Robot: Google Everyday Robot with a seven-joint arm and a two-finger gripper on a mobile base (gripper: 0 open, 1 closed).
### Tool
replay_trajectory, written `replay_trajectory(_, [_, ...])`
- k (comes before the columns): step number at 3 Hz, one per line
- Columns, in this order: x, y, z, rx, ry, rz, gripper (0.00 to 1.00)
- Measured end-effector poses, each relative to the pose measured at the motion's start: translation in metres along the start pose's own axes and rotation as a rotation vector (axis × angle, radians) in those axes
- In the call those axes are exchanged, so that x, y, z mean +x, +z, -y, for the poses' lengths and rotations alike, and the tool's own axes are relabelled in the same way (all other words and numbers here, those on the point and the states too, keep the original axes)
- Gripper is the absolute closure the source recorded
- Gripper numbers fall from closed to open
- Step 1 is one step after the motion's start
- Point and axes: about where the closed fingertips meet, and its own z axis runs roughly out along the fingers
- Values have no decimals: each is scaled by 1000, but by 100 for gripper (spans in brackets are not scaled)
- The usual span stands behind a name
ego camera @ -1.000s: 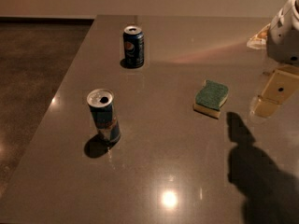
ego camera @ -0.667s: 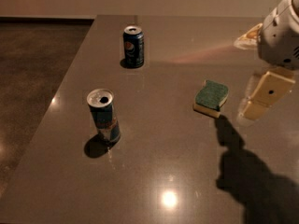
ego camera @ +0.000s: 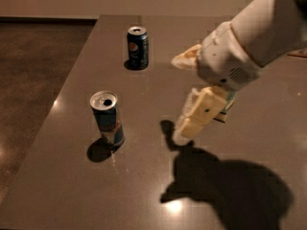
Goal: Knock redbull can over
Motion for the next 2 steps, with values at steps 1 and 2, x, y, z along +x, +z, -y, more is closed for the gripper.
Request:
replay_trajectory(1, [-26,29,-3,-56,-5,88,0])
replay_trajectory(2, [-57,58,-10,-107,-3,167,0])
